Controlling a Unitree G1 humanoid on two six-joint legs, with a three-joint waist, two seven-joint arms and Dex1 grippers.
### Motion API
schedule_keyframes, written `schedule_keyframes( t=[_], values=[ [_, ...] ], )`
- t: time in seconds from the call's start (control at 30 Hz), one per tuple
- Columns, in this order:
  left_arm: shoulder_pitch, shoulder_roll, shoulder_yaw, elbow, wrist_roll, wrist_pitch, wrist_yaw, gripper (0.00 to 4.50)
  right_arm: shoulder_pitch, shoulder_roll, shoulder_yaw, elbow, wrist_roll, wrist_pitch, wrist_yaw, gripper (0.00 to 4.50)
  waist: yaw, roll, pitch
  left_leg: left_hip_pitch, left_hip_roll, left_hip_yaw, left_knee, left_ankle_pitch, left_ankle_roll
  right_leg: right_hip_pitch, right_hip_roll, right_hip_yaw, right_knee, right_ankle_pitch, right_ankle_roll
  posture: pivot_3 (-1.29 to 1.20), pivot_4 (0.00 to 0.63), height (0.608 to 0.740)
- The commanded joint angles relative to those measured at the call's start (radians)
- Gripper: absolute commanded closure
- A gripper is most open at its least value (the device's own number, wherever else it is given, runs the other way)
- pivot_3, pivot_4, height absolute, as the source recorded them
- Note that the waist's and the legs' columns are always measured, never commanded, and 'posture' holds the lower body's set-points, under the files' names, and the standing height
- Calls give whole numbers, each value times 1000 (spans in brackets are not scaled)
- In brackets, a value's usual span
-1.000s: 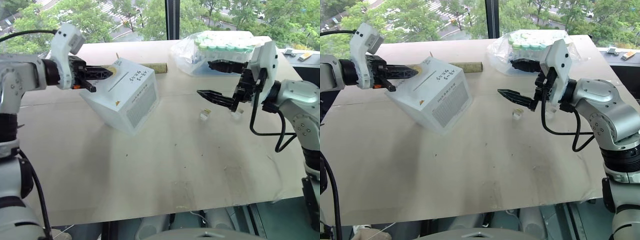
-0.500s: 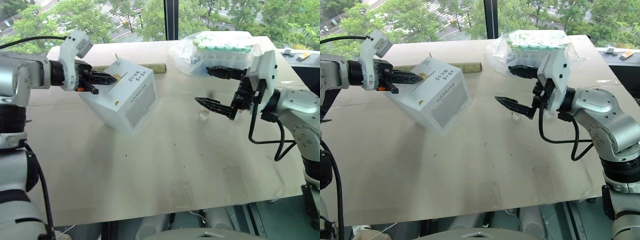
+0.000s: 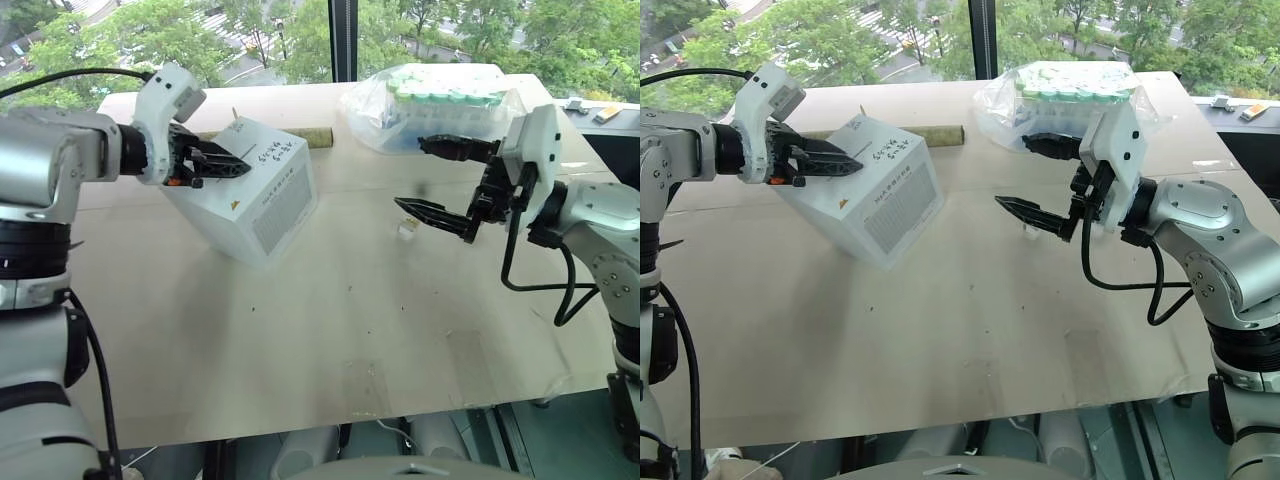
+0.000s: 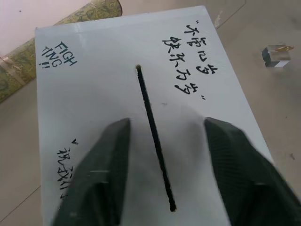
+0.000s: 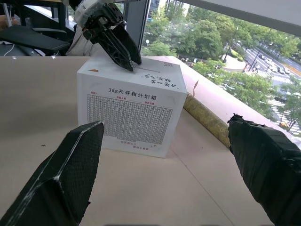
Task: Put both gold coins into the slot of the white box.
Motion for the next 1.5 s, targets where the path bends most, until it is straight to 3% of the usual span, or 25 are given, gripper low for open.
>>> schedule_keyframes(
  t=[0.03,0.1,0.2,0.3,0.4,0.47,0.6,0.8,0.83,0.93,1.0,1.03,1.5],
  values=[
    [55,-22,214,-93,-155,-46,-91,1107,-1,-41,-19,19,-30,58,-23,0,-3,0,0,0,0,0,-1,0,0,0,-1,0,0,0,0,0,150,740],
    [157,-94,353,-216,-282,-104,-141,1107,33,-52,-27,22,-43,105,-63,0,-4,1,-1,1,0,1,-2,0,0,0,-1,-1,0,0,0,0,150,740],
    [291,-104,385,-387,-365,-88,-161,1107,146,-36,-39,-122,-24,210,-177,0,1,-1,-1,0,0,-2,-1,0,0,0,-4,-4,-2,0,0,0,150,740],
    [415,-116,416,-516,-451,-113,-194,1107,146,-4,10,-71,-75,252,-230,0,-9,0,-1,0,0,0,-2,0,-1,-1,-4,-3,-2,0,-1,0,150,740],
    [493,-160,418,-594,-458,-161,-127,1107,135,33,49,-16,-116,255,-254,0,-6,0,-1,2,0,3,-2,0,-1,0,-4,-1,-3,1,-2,0,150,740],
    [554,-178,402,-638,-423,-216,-96,1006,124,49,79,8,-149,249,-258,860,3,0,-1,4,2,4,-1,0,-1,1,-3,0,-2,3,-4,0,150,740],
    [705,-288,390,-749,-322,-326,97,1006,59,125,160,131,-261,229,-316,860,3,1,-2,8,4,6,-2,0,-2,3,-1,2,-1,4,-7,0,150,740],
    [862,-321,392,-828,-319,-361,175,1006,38,175,186,207,-339,200,-322,860,4,0,-1,5,4,7,-3,0,-2,0,-1,2,-3,4,-7,0,150,740],
    [878,-324,389,-834,-317,-370,185,1006,34,181,190,220,-349,194,-317,860,4,0,-1,5,4,7,-3,0,-2,0,0,2,-3,4,-7,0,150,740],
    [909,-330,379,-846,-317,-391,207,1006,20,201,194,258,-375,177,-305,1639,5,0,-1,5,4,7,-3,0,-2,0,0,2,-3,4,-7,0,150,740],
    [924,-330,372,-849,-318,-403,215,1006,11,212,195,283,-391,167,-300,2532,5,0,-1,5,4,7,-3,0,-2,0,0,2,-3,4,-7,0,150,740],
    [929,-331,371,-850,-321,-408,219,1006,7,215,197,293,-399,163,-298,2714,5,0,-1,5,4,7,-3,0,-2,0,0,2,-2,4,-7,0,150,740],
    [992,-320,351,-831,-313,-473,214,1006,-4,262,213,363,-472,135,-256,2714,4,0,-1,5,5,7,-3,0,-2,0,1,2,-3,4,-7,0,150,740]
  ],
)
